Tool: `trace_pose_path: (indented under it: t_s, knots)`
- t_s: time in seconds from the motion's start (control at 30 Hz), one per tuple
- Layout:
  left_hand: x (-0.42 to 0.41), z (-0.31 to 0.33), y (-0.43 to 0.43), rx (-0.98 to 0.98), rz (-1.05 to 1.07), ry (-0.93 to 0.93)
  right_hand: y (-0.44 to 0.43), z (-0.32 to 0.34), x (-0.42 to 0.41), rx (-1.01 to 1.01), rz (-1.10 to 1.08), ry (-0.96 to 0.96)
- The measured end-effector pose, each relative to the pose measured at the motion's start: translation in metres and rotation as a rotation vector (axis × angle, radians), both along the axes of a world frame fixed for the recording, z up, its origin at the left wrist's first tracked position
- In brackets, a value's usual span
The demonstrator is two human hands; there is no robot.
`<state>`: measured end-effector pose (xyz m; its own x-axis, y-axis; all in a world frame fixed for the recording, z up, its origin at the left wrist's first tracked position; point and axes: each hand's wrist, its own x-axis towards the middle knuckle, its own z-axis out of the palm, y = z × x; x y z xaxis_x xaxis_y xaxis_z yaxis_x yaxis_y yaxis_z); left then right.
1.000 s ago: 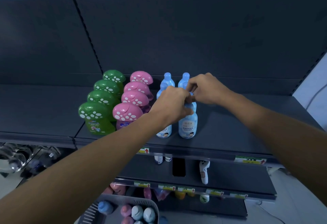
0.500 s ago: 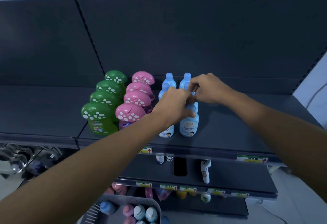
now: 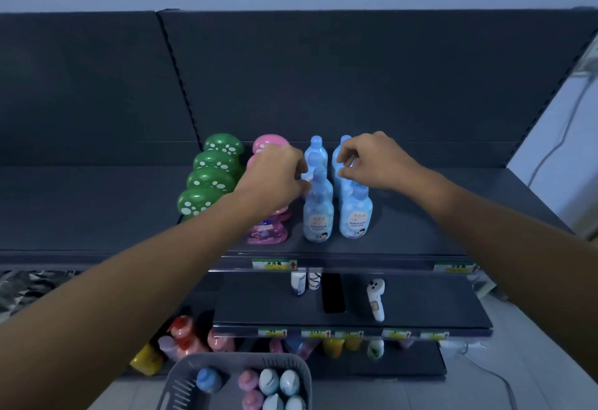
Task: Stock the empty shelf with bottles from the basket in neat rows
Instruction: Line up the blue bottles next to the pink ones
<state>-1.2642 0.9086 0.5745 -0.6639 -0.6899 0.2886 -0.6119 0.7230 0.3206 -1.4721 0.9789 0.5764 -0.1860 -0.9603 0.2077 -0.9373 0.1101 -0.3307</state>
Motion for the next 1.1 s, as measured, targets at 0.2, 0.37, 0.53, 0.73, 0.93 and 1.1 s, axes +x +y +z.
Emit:
trace_pose_path:
  t_s: [0.2,0.37,0.53,0.73,0.93,1.1]
  knots:
    - [0.077,-0.001,0.002,0.027,-0.026,-0.032,0.022,0.001,0.079,-0.035,-0.044,0.028]
    - [0.140,-0.017,0.008,0.114,-0.079,-0.100,0.041,-0.015,0.155,-0.006,-0.076,-0.019]
    - [0.196,-0.052,0.011,0.188,-0.071,-0.189,0.054,-0.048,0.216,0.087,-0.080,-0.055]
    - [0.248,-0.130,0.013,0.385,-0.017,-0.319,0.057,-0.118,0.269,0.288,-0.065,-0.118]
    - [0.278,-0.228,0.018,0.502,0.039,-0.517,0.060,-0.220,0.299,0.511,-0.003,-0.106]
    - [0.280,-0.316,0.023,0.527,0.009,-0.630,0.067,-0.315,0.320,0.628,0.034,-0.096]
